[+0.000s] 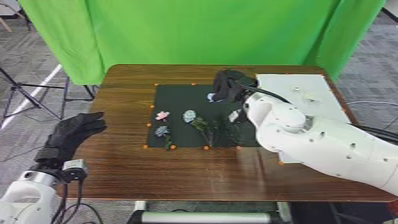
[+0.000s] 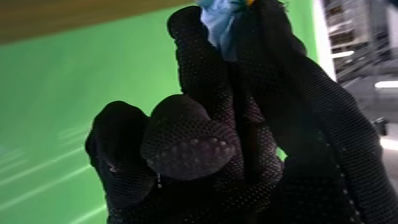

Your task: Arrange flowers

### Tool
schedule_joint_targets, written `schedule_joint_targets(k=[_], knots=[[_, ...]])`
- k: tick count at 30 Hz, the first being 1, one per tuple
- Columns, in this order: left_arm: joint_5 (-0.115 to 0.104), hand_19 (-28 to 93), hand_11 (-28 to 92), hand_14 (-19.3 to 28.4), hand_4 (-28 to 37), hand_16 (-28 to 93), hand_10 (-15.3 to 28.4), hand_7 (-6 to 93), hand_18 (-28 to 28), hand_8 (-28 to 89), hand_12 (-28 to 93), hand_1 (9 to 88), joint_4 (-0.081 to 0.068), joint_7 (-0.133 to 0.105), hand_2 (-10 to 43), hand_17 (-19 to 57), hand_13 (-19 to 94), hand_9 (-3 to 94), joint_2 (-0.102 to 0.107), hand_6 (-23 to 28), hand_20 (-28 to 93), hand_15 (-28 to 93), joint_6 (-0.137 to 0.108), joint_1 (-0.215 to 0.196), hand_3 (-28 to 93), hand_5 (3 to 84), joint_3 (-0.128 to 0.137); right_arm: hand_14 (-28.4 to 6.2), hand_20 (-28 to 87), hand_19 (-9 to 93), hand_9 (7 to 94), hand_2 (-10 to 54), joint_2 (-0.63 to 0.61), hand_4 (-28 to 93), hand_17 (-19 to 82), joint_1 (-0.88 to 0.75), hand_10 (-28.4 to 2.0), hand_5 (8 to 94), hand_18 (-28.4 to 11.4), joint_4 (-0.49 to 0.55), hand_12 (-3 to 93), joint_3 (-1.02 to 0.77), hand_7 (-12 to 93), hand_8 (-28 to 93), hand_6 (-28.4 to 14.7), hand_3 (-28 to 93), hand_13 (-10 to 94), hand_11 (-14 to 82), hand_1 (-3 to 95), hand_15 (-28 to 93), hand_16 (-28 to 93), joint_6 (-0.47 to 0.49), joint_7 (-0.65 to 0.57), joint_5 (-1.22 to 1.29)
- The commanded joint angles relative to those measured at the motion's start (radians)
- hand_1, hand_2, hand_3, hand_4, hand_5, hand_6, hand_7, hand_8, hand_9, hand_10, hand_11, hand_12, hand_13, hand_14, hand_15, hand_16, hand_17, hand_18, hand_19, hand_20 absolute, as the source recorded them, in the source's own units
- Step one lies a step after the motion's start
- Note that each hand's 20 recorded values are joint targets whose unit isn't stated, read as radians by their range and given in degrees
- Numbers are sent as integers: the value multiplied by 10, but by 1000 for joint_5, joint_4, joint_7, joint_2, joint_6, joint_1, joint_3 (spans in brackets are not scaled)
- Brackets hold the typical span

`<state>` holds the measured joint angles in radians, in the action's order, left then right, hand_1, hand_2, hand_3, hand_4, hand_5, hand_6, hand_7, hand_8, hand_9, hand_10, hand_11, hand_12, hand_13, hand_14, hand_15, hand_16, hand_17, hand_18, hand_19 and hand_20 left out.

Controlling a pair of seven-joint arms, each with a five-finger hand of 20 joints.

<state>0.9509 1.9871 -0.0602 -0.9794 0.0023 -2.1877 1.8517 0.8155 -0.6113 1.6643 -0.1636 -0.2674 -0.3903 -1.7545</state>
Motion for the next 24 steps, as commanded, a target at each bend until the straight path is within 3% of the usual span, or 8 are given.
schedule_joint_targets(k=[1,9,13,24], knots=[[-5,101,207,200,-266,-45,163,172,123,-71,98,264,-1,18,98,68,376,470,-5,45,117,201,19,-4,603,463,4,-13,602,932,866,-95,25,-180,608,-16,-108,773,-148,-15,342,22,207,55,23,551,876,66,616,662,319,50,4,-5],[-4,101,206,200,-266,-44,163,171,122,-70,98,263,-4,16,97,67,375,470,-2,45,116,201,22,7,605,463,-2,-14,603,932,860,-95,27,-177,607,-11,-105,769,-148,-27,339,27,210,53,24,551,873,62,613,663,319,56,5,-1],[5,101,206,199,-256,-44,163,171,122,-70,99,270,-7,21,82,67,374,468,-6,44,116,200,45,9,610,462,2,-16,601,932,852,-95,21,-167,602,-19,-106,762,-149,-24,334,17,211,55,24,560,871,65,595,663,320,75,10,13],[9,98,204,198,-233,-43,162,171,122,-71,99,284,-5,25,61,65,372,465,-8,42,117,197,49,8,604,460,5,-23,595,932,773,-95,20,-145,589,-36,-119,733,-154,-16,243,-18,202,62,17,544,859,131,546,662,320,143,9,13]])
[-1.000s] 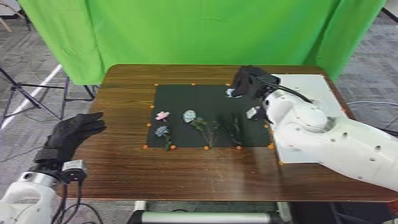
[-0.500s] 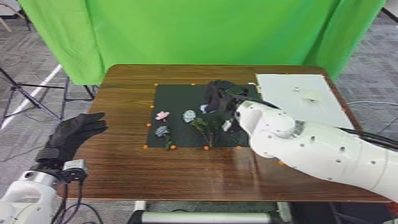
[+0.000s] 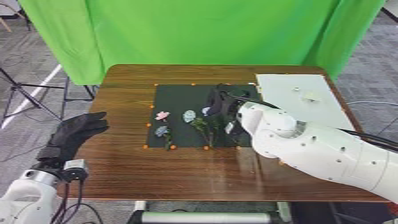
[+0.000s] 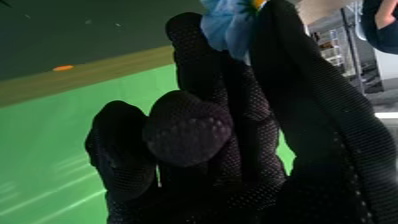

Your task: Arrange flowers

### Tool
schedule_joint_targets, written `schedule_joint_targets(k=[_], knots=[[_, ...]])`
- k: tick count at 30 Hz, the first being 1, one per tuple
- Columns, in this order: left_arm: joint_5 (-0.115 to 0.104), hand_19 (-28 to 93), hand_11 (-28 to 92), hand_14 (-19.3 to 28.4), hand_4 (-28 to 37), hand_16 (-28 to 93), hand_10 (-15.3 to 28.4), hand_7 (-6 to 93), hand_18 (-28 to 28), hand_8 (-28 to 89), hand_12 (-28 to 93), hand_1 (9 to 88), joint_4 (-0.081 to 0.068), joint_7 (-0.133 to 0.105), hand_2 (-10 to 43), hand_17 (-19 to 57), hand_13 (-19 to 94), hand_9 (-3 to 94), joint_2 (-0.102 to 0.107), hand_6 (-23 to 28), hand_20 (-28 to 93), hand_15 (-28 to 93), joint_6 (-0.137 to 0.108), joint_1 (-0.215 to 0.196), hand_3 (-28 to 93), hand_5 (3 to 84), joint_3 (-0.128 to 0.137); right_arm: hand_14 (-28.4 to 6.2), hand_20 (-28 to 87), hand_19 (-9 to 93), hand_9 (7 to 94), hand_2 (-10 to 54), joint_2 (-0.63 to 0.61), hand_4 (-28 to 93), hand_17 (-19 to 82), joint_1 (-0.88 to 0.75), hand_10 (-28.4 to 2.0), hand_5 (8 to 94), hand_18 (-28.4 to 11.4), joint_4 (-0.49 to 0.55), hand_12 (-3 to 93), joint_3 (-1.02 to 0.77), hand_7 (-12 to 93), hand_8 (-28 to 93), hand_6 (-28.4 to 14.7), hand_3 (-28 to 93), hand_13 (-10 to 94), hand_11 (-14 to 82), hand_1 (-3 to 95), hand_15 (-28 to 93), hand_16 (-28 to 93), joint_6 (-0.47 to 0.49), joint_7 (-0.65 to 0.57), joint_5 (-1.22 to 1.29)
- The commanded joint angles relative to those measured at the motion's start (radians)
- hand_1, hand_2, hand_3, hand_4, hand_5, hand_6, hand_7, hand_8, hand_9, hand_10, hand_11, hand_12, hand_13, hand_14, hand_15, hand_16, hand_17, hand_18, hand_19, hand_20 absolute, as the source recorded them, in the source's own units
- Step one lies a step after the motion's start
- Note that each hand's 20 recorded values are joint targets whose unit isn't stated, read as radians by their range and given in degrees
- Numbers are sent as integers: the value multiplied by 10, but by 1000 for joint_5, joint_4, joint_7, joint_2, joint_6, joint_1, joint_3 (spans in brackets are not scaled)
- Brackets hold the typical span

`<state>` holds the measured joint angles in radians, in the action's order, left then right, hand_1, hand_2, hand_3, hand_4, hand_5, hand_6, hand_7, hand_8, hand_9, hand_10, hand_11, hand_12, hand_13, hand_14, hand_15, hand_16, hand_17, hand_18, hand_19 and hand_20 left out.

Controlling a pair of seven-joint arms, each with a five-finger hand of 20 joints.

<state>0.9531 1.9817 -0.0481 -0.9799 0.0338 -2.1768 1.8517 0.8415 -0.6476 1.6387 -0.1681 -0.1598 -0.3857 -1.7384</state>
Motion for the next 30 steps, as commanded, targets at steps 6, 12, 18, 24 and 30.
schedule_joint_targets(k=[6,12,18,24,30], knots=[[7,97,202,198,-230,-42,163,172,122,-70,100,285,-2,15,58,64,372,464,-7,41,117,197,22,0,603,460,6,-24,593,932,740,-95,-13,-141,586,0,-126,715,-154,15,204,-26,199,62,17,541,854,146,528,665,318,50,8,5],[8,97,202,198,-227,-42,162,173,122,-71,100,285,-1,14,55,64,372,464,-8,40,118,196,24,-1,602,459,6,-25,592,932,704,-95,-27,-153,579,-10,-132,671,-158,35,199,-74,169,7,29,618,848,129,444,664,319,104,15,7],[9,96,201,198,-227,-42,162,172,122,-71,100,286,2,14,55,63,372,464,-14,41,118,197,22,-7,601,459,11,-39,566,932,640,-95,-87,-147,548,-11,-140,609,-166,48,201,-151,152,-87,23,641,822,102,380,657,317,17,6,-40],[6,96,202,197,-227,-42,161,172,122,-70,101,286,5,12,53,63,372,464,-14,40,118,197,13,-19,600,459,15,-40,550,932,554,-95,-166,-144,548,-35,-164,523,-168,23,203,-257,108,-74,7,640,816,76,324,657,306,79,-127,-115],[7,97,201,198,-226,-42,161,172,123,-70,100,289,5,19,54,62,372,464,-14,40,117,196,15,-21,595,459,17,-48,536,932,435,-95,-201,-136,539,-88,-191,445,-180,-66,185,-354,55,-56,-3,608,807,47,281,650,305,133,-262,-148]])
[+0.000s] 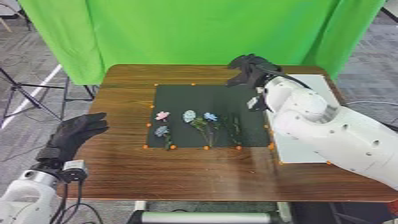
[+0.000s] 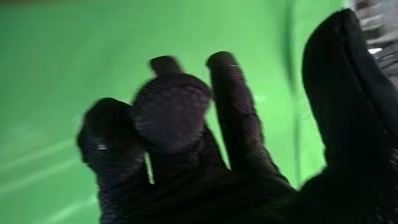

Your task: Arrange flowers

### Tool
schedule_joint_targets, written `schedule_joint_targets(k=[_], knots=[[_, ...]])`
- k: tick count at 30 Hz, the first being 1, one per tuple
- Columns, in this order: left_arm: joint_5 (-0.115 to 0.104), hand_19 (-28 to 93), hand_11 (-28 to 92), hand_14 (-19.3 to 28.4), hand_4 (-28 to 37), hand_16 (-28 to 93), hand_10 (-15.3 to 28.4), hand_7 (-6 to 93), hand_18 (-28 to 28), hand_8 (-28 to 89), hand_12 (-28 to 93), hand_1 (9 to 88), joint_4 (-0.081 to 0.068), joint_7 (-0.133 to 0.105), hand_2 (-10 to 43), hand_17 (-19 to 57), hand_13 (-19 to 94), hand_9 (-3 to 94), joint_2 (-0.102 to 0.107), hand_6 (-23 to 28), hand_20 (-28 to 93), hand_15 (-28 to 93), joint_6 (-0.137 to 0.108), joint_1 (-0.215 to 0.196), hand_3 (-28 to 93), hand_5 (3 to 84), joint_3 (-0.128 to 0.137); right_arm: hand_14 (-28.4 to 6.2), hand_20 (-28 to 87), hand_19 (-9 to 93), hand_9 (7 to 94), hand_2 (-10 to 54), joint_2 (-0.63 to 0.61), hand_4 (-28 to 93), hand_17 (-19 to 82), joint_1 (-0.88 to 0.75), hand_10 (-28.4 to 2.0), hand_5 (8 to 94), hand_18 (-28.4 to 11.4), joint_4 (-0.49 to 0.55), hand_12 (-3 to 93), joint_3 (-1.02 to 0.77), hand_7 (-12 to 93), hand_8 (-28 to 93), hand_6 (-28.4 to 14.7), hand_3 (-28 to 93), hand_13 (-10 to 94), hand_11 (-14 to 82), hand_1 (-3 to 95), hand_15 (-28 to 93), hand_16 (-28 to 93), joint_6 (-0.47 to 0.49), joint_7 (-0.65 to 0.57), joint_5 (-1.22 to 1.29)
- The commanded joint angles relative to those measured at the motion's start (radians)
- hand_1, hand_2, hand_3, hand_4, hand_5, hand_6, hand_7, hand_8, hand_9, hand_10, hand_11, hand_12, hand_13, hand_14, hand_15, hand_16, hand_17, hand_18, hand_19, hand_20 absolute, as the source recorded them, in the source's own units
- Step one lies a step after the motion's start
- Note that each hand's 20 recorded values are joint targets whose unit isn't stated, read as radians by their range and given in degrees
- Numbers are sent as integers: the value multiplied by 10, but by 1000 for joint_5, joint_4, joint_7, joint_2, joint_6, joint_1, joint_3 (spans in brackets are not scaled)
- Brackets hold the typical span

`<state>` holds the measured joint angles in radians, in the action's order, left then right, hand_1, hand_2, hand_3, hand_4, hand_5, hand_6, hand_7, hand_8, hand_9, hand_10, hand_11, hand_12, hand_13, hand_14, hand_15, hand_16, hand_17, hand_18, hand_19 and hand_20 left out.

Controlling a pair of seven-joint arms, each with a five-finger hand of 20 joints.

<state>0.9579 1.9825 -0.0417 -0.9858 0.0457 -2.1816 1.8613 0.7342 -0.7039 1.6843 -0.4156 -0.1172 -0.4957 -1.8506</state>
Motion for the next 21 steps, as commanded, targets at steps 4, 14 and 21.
schedule_joint_targets(k=[4,14,21], knots=[[4,99,202,198,-226,-42,161,171,123,-71,100,289,4,15,54,62,372,464,-8,41,118,196,5,-13,595,459,5,-52,527,932,416,-95,-84,-124,537,-74,-197,432,-186,-187,170,-167,39,-49,-7,588,804,42,275,649,304,123,-180,-19],[4,101,201,198,-226,-40,162,175,126,-71,101,289,8,20,55,60,370,464,-9,39,116,196,12,-18,594,459,8,-53,525,932,413,-95,-79,-119,533,-131,-193,435,-187,-269,164,-196,43,-46,-4,584,802,46,277,650,301,175,-182,-34],[4,100,201,200,-228,-41,162,175,125,-72,100,289,12,20,58,60,369,464,-13,39,115,195,12,-33,594,459,17,-53,524,932,411,-95,-89,-125,530,-192,-182,456,-188,-302,164,-233,58,-55,6,598,801,46,282,652,297,169,-193,-57]])
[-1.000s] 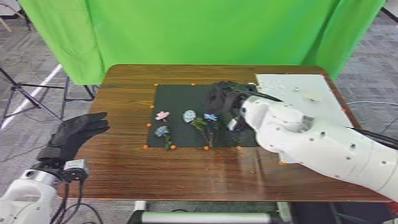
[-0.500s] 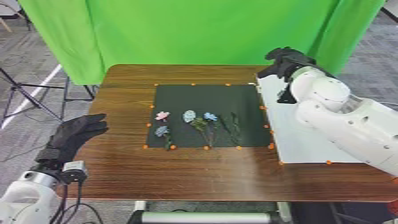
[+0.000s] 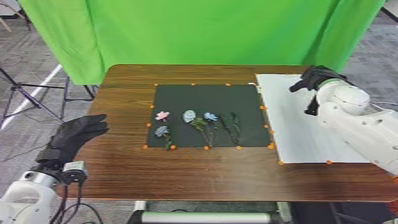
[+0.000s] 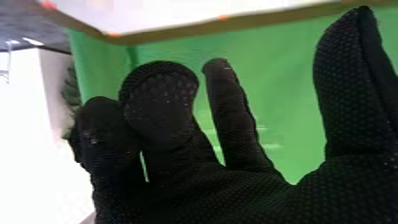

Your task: Arrange flowers

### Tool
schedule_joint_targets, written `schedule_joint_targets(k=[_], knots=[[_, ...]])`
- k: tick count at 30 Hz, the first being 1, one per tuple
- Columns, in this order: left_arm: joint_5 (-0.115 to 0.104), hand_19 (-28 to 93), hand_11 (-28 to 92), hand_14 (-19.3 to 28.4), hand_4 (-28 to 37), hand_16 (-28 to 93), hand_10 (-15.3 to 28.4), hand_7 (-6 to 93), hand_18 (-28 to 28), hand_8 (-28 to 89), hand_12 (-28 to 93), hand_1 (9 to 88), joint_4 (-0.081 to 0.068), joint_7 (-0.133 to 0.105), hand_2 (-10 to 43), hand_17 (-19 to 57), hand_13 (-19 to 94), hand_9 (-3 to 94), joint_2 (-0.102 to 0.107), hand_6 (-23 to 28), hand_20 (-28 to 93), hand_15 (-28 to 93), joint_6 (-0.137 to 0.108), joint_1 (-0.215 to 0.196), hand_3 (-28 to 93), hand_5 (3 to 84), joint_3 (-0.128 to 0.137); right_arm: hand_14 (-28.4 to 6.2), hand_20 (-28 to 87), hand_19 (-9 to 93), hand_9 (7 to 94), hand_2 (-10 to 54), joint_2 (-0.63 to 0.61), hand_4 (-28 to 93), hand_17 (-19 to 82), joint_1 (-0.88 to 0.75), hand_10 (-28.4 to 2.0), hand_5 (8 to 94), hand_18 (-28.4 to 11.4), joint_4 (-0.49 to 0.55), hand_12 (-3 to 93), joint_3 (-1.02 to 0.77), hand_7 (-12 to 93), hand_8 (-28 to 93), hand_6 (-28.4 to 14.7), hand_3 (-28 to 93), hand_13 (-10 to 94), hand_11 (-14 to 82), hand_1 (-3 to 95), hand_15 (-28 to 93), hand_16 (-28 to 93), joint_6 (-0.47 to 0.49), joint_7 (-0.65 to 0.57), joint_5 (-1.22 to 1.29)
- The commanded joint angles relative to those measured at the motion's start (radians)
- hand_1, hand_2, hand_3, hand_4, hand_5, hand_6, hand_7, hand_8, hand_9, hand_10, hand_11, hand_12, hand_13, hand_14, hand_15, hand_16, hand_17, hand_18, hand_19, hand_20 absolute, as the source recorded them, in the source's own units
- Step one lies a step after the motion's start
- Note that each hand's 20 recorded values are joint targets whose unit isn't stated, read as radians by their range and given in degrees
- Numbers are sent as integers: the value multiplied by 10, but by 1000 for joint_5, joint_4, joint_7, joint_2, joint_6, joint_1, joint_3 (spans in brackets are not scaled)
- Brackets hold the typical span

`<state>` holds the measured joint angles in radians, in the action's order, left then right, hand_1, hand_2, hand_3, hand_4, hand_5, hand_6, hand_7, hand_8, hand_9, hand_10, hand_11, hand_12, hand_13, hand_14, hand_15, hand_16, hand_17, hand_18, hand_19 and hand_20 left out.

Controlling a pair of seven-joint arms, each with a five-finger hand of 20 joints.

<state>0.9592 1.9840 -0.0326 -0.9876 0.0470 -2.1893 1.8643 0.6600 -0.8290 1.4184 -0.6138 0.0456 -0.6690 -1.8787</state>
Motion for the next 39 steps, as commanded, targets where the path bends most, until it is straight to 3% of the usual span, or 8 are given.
schedule_joint_targets(k=[1,13,18,22,26,34,39], knots=[[1,100,201,200,-228,-41,162,175,125,-71,100,288,9,13,58,60,369,464,-11,39,115,195,12,-22,595,459,12,-52,523,932,410,-95,-17,-126,529,-76,-182,456,-187,-37,164,-42,59,-55,6,599,801,46,283,653,297,12,-24,-27],[5,100,202,198,-228,-40,159,173,126,-70,100,287,7,15,61,59,369,464,-13,40,115,195,22,-13,595,460,7,-44,515,932,430,-95,-15,-144,531,-106,-162,483,-176,-43,163,-26,98,-75,27,649,800,51,458,660,292,-17,-40,-34],[4,101,202,198,-228,-40,160,170,126,-70,101,287,9,14,64,59,368,463,-15,42,115,195,18,-15,594,459,8,-31,516,932,569,-55,-23,-158,552,-85,-127,574,-168,-50,159,26,126,-87,11,614,830,80,554,654,283,-159,-29,-44],[5,101,201,198,-228,-41,161,169,126,-69,100,285,9,13,65,59,369,463,-18,44,114,194,18,-13,597,458,7,-26,522,932,694,-24,-46,-116,565,-58,-113,712,-164,-21,207,51,146,52,2,465,854,60,664,639,291,-249,-16,-57],[4,101,201,198,-228,-41,161,167,126,-69,101,284,10,15,66,59,369,463,-20,45,114,195,20,-16,597,458,10,-20,523,932,739,-41,-70,-116,576,-41,-109,744,-161,54,239,41,155,58,8,484,868,38,665,635,290,-304,-1,-63],[3,102,200,199,-229,-41,161,167,126,-68,101,283,7,15,67,59,369,463,-16,46,114,196,19,-9,598,458,8,-14,541,932,752,-62,-76,-122,589,15,-109,765,-156,248,239,98,157,50,8,510,877,35,653,640,295,-379,103,-6],[3,103,201,199,-229,-41,161,166,126,-68,102,283,4,14,68,59,369,463,-15,47,114,196,18,-3,598,458,-4,-11,554,932,753,-64,-5,-131,593,92,-104,767,-153,264,240,229,158,47,10,519,876,33,650,644,298,-366,222,54]])
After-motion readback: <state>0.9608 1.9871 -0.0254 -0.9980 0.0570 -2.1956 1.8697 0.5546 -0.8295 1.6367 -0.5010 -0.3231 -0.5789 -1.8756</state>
